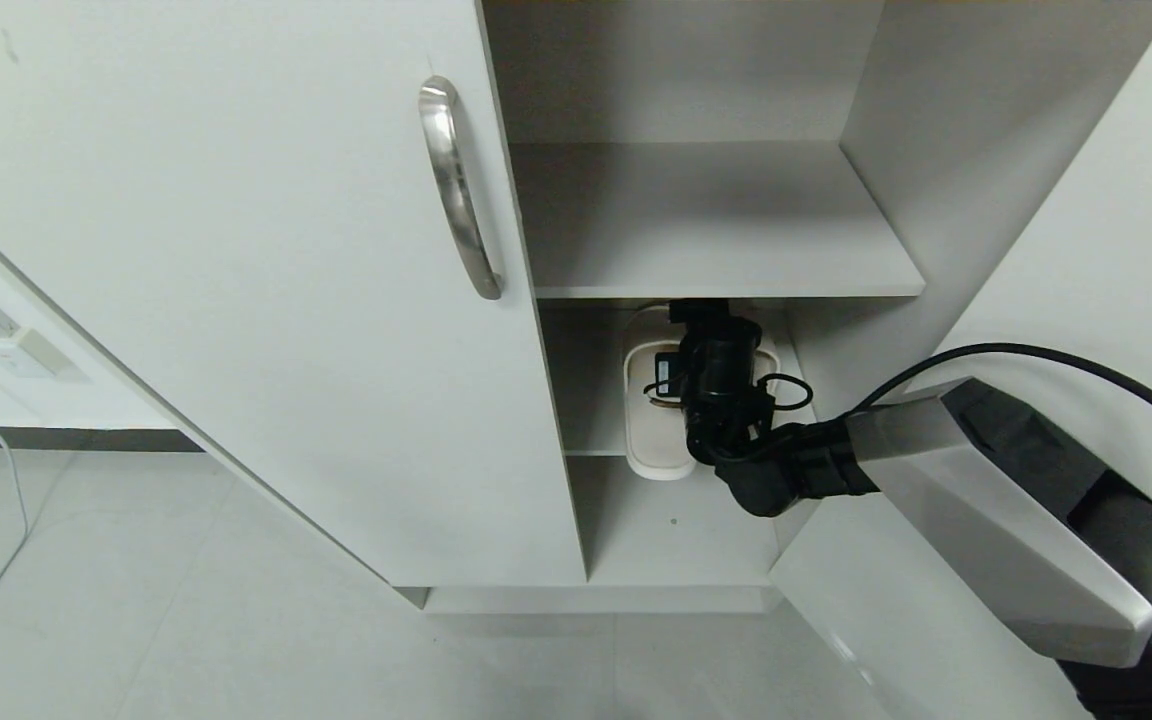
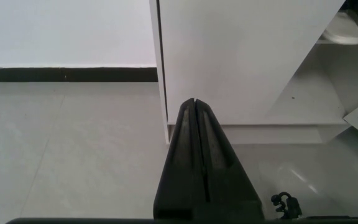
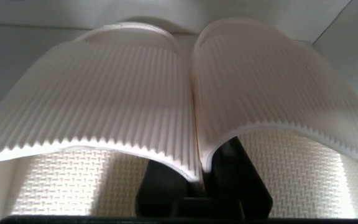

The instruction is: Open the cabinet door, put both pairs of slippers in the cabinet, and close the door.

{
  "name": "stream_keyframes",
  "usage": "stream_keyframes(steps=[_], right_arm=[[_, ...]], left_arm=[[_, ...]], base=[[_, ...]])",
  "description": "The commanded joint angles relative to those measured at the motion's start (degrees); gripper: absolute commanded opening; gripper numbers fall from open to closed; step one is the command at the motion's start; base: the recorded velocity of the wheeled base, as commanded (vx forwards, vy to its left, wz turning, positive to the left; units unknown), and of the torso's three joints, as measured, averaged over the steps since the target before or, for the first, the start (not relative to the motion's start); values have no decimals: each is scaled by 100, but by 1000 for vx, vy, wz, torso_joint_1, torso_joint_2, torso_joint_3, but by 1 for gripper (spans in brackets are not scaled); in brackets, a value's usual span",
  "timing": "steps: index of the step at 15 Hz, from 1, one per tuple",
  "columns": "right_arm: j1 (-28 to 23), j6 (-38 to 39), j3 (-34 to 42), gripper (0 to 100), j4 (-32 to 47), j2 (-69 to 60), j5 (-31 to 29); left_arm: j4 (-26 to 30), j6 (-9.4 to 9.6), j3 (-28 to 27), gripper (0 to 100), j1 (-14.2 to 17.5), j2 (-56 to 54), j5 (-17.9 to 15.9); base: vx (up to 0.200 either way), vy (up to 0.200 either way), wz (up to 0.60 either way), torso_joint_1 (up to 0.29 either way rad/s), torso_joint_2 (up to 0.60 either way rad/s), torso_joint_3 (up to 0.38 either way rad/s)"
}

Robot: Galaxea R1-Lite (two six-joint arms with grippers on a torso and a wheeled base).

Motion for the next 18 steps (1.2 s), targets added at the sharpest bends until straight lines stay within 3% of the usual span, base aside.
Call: stream_keyframes(steps=[1, 6, 7, 12, 18], right_arm=[[3, -1, 3, 0, -2, 4, -5], [3, -1, 3, 0, -2, 30, -5], [3, -1, 3, 100, -2, 30, -5], [56, -1, 434, 100, -55, -189, -14], [627, -221, 3044, 100, -1452, -1578, -40]], left_arm=[[1, 2, 0, 0, 0, 7, 2], [-7, 2, 0, 0, 0, 7, 2], [-7, 2, 0, 0, 0, 7, 2], [-7, 2, 0, 0, 0, 7, 11], [-7, 11, 0, 0, 0, 7, 2]], base=[[0, 0, 0, 0, 0, 0], [0, 0, 0, 0, 0, 0], [0, 0, 0, 0, 0, 0], [0, 0, 0, 0, 0, 0], [0, 0, 0, 0, 0, 0]])
